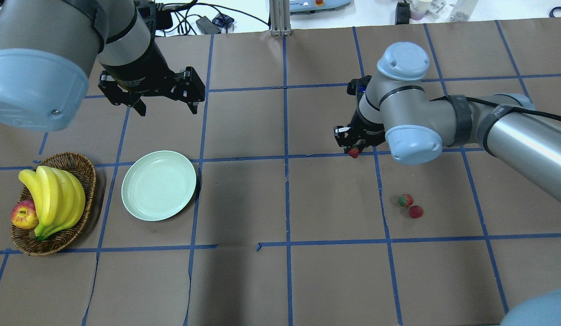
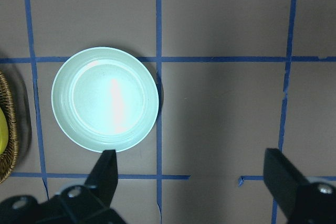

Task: Collect all strawberries into plate
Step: 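Carry the strawberry toward the plate and release it mid-table, then move the right gripper back and grasp the second strawberry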

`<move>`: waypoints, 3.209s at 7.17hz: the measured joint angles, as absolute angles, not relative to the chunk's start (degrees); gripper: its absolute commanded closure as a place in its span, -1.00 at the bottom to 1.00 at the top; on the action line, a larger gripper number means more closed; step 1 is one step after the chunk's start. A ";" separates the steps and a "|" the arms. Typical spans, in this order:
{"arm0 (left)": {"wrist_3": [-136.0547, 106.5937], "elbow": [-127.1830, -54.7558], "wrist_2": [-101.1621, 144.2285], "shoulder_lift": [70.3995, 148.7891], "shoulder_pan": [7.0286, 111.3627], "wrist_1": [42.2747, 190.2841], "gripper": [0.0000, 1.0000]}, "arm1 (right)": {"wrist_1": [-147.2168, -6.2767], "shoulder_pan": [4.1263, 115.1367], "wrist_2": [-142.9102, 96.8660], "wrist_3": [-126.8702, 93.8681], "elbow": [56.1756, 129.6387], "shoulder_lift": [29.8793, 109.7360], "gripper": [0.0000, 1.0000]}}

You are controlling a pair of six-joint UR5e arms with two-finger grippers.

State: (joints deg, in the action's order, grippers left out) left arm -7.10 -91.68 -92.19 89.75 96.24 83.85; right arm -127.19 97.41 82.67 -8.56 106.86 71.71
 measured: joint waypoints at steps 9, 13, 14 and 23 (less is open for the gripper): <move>-7.08 -91.67 -92.22 89.74 96.33 83.76 -1.00 | -127.48 114.18 83.71 -29.30 97.40 59.89 -1.00; -7.09 -91.72 -92.28 89.73 96.33 83.81 -1.00 | -112.52 104.37 87.28 -17.45 99.01 72.08 -1.00; -7.11 -91.74 -92.28 89.73 96.33 83.86 -1.00 | -110.38 100.89 89.23 -11.30 100.79 74.69 -0.98; -7.12 -91.85 -92.14 89.82 96.33 83.92 -1.00 | -123.75 85.83 92.88 15.77 124.12 79.99 -0.83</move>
